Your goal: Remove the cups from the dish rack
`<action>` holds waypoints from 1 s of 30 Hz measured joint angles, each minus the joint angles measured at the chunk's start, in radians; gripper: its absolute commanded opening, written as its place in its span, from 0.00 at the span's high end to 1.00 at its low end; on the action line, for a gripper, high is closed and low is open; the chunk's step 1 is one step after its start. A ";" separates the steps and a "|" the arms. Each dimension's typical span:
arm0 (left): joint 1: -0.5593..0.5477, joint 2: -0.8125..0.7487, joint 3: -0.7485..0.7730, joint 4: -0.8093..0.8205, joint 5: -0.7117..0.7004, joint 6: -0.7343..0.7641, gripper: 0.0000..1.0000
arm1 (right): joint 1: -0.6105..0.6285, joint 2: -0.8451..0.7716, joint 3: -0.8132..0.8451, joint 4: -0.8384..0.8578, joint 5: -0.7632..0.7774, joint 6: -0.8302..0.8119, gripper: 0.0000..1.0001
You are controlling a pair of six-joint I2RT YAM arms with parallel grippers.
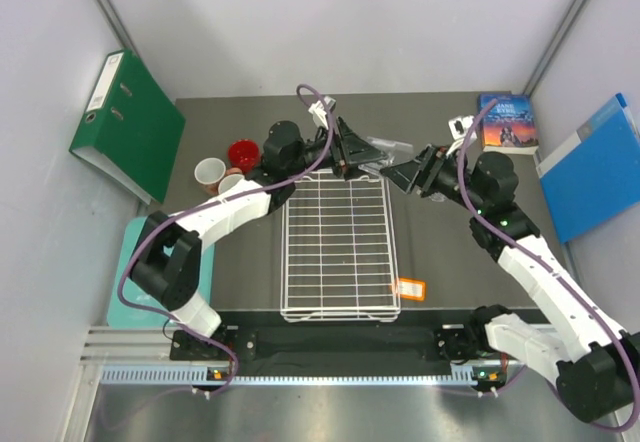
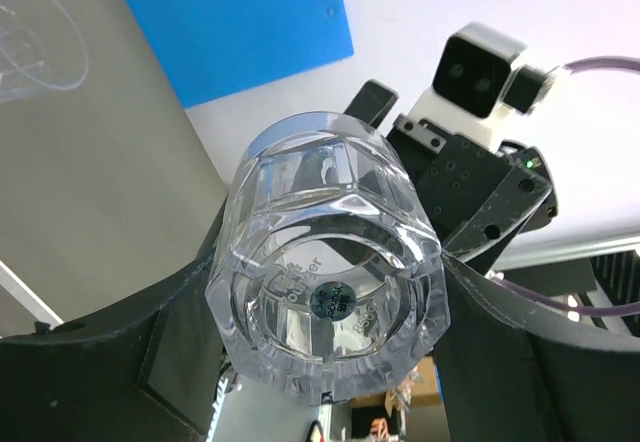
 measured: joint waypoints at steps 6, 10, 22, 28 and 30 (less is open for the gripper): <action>-0.028 0.025 -0.003 0.016 0.019 -0.013 1.00 | 0.030 0.042 0.008 0.069 -0.048 0.031 0.64; -0.024 0.029 -0.004 0.034 0.018 -0.026 0.91 | 0.039 0.058 0.013 0.097 -0.073 0.066 1.00; 0.007 0.006 0.036 -0.242 -0.063 0.142 0.01 | 0.053 -0.012 0.055 -0.158 0.130 -0.056 1.00; 0.171 -0.111 -0.086 -0.373 -0.257 0.151 0.03 | 0.043 -0.003 0.146 -0.449 0.449 -0.147 1.00; 0.188 -0.134 -0.108 -0.420 -0.309 0.152 0.04 | 0.038 0.041 0.192 -0.541 0.550 -0.152 1.00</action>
